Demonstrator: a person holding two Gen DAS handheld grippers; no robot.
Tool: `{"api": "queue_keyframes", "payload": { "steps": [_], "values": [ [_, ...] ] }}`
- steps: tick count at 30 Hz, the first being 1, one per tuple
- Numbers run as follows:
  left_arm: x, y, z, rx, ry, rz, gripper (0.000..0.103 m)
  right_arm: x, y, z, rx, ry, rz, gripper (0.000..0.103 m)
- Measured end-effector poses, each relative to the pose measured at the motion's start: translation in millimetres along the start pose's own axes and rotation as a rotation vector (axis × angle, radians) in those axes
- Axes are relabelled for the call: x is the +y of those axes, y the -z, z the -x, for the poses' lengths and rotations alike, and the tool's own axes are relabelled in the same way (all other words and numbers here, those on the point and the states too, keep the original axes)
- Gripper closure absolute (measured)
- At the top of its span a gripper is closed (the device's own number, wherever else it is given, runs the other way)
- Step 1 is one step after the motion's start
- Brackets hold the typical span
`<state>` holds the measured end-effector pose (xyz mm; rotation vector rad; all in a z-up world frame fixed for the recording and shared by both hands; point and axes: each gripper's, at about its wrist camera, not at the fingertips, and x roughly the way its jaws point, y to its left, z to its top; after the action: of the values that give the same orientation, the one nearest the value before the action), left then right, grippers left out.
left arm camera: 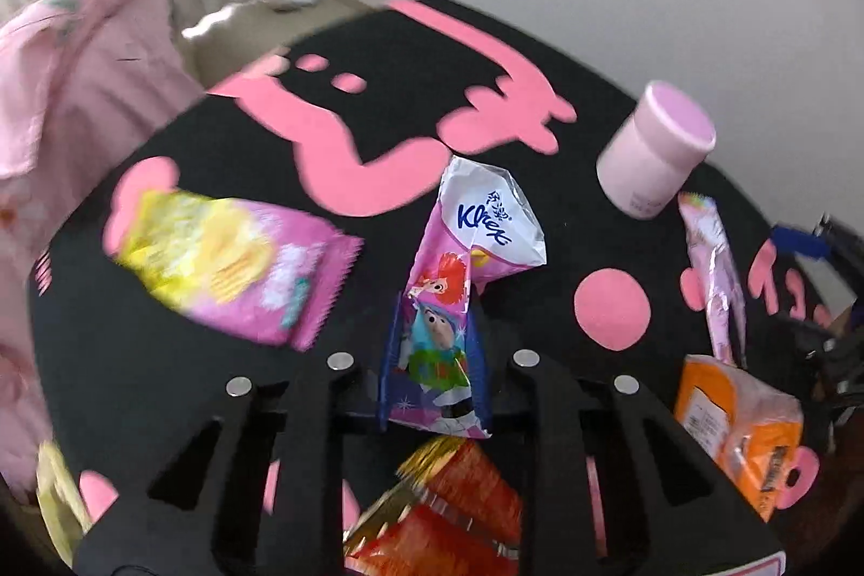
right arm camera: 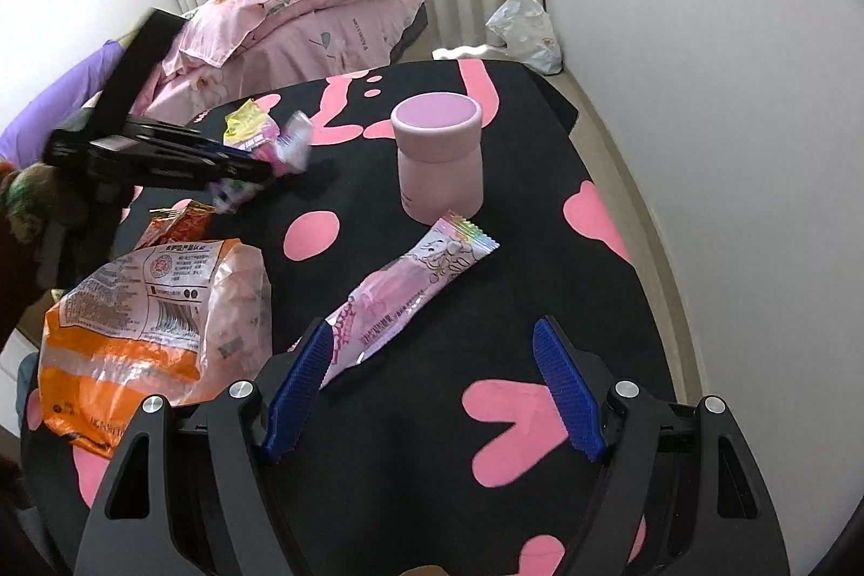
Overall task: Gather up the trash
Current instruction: 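Grasp the pink Kleenex pack with the left tool while the right tool grasps a pink stick wrapper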
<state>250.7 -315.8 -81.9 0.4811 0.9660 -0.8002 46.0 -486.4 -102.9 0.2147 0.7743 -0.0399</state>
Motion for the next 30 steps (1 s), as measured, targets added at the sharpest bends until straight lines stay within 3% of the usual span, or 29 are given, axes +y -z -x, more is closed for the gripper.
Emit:
{"api": "queue_keyframes", "payload": {
  "steps": [5,10,12,15,20,23,30],
  "values": [
    [26.3,31.2,71.1,-0.13,-0.029,0.2,0.081,-0.5,-4.7,-8.4,0.026,-0.066,-0.059,0.03],
    [42.0,80.1,117.9,-0.183,-0.057,0.34,0.081,7.9,-13.7,-14.2,0.033,-0.049,-0.074,0.03],
    [44.9,105.5,131.7,-0.185,-0.068,0.386,0.081,15.0,-16.7,-3.6,-0.003,-0.081,-0.067,0.03],
    [48.7,142.5,136.4,-0.177,-0.086,0.455,0.08,27.8,-21.4,11.3,-0.046,-0.099,-0.02,0.03],
    [49.0,183.4,136.2,-0.18,-0.071,0.532,0.08,31.0,-31.5,1.0,-0.022,0.02,0.0,0.03],
    [47.0,198.8,138.3,-0.201,-0.09,0.558,0.079,20.5,-31.0,-18.3,0.009,0.059,-0.053,0.03],
    [52.9,212.8,138.4,-0.204,-0.068,0.595,0.079,13.5,-28.5,-53.9,0.104,0.049,-0.078,0.03]
  ]
}}
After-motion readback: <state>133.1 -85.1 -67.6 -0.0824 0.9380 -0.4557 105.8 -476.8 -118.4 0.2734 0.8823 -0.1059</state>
